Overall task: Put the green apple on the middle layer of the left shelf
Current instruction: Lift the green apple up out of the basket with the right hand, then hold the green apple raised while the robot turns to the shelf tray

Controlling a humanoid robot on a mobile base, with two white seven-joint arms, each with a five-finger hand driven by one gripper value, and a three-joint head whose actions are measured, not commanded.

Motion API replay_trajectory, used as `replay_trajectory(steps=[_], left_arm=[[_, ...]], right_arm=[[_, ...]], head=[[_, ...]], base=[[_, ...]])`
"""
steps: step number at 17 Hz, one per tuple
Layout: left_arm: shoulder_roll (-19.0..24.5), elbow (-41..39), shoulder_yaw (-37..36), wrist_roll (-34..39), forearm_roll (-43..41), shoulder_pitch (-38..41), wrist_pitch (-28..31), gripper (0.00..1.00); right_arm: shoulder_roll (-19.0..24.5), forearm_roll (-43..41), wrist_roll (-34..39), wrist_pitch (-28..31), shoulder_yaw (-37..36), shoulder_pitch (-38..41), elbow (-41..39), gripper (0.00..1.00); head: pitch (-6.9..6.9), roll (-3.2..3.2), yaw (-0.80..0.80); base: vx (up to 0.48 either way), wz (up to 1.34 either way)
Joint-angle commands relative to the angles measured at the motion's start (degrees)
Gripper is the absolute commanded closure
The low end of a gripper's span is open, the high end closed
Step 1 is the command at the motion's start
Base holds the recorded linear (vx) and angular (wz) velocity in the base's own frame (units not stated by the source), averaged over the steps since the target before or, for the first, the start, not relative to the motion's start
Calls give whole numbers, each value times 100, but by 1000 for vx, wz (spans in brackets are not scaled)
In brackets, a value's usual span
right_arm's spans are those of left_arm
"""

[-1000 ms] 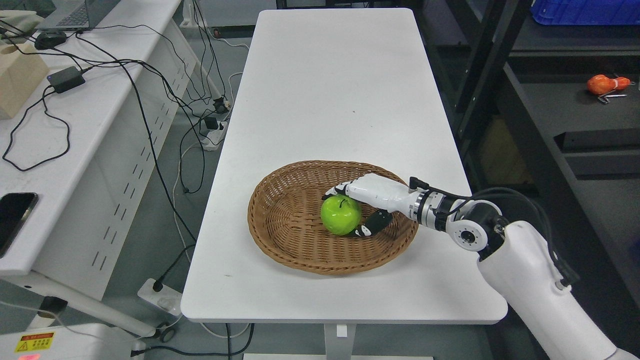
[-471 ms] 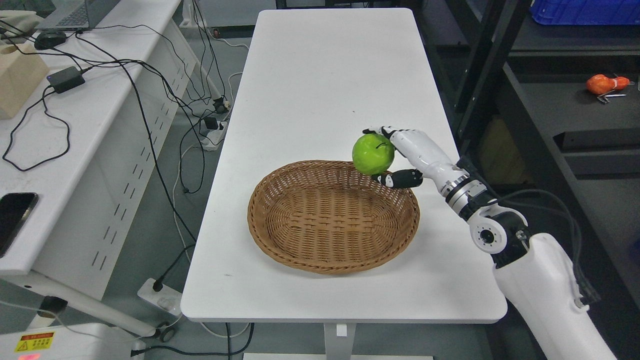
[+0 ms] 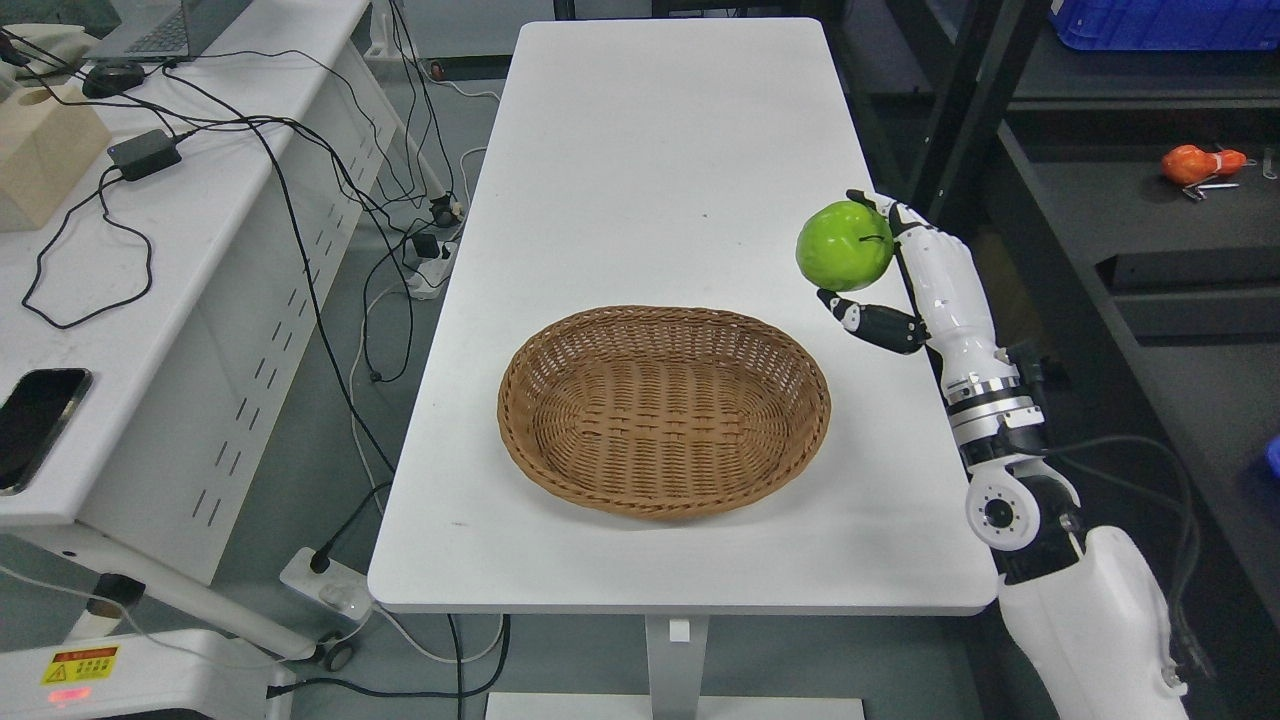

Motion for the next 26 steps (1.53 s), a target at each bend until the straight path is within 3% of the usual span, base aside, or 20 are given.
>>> replay_trajectory(steps=[1, 26], left_arm=[[101, 0, 0, 0, 0, 1, 30, 0], [101, 0, 0, 8, 0, 1, 30, 0]], right_arm=[[630, -7, -35, -6, -704, 425, -470, 100], [700, -7, -26, -67, -608, 505, -470, 100]], head=[[0, 0, 0], [0, 0, 0]], base=[[-222, -46], [-395, 25]])
